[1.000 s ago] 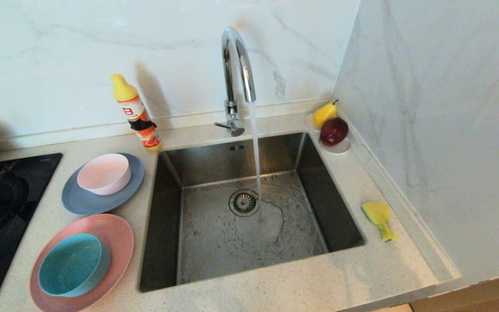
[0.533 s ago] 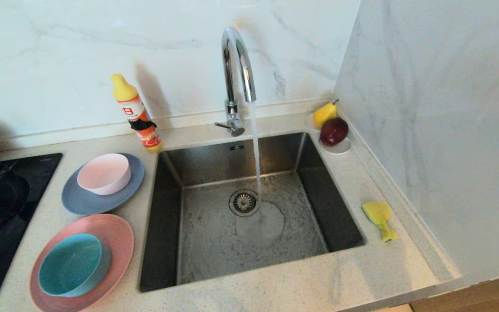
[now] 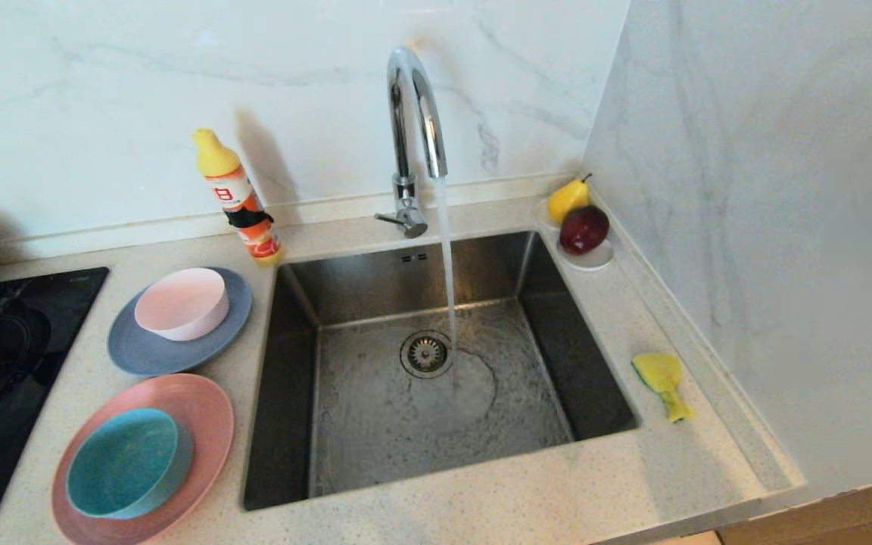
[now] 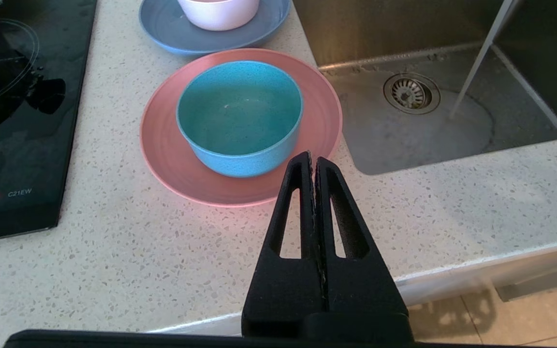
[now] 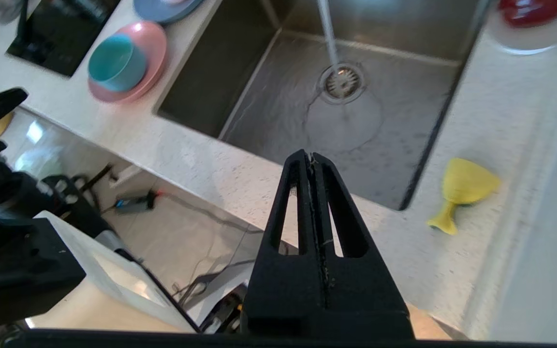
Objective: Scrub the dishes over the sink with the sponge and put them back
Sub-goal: Pick up a bowl and the sponge
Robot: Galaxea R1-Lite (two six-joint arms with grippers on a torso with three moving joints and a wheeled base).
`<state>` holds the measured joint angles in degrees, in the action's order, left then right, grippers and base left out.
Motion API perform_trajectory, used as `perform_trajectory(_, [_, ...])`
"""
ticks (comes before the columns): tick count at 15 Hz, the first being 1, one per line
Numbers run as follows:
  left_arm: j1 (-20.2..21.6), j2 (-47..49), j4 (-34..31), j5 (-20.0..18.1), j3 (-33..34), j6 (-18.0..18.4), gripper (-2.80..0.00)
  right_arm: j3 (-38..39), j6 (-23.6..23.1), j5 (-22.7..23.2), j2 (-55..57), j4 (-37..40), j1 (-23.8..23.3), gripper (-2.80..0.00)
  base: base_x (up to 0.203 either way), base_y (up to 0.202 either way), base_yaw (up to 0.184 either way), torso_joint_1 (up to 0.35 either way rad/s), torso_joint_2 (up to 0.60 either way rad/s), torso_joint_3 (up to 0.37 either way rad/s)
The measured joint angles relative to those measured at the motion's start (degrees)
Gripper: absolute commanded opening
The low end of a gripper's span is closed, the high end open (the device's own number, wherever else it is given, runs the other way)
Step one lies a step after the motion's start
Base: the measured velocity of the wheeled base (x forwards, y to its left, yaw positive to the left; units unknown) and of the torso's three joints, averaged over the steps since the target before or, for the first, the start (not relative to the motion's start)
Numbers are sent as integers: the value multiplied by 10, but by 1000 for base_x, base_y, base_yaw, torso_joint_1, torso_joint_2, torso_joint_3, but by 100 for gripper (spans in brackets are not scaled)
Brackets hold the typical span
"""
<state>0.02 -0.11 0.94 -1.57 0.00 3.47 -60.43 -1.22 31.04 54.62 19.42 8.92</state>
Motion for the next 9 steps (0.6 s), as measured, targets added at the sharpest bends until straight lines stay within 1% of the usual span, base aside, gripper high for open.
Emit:
perform_trajectory(2, [0, 0, 0, 0, 0, 0, -280, -4, 2, -18, 26, -22, 23, -280, 0, 0, 0, 0, 0, 0])
perform_trajectory(4, [0, 0, 0, 0, 0, 0, -280, -5, 4, -55, 49, -38, 50, -280, 0, 0, 0, 0, 0, 0])
perform_trajectory(5, [0, 0, 0, 0, 0, 0, -280, -6, 5, -82, 59, -41, 64, -280, 0, 0, 0, 0, 0, 0])
perform_trajectory(7, [0, 0, 0, 0, 0, 0, -280, -6, 5, -149, 76, -47, 93, -280, 0, 0, 0, 0, 0, 0])
perform_trajectory(9, [0, 0, 0, 0, 0, 0, -280, -6, 7, -243, 97, -65, 131, -280, 0, 0, 0, 0, 0, 0])
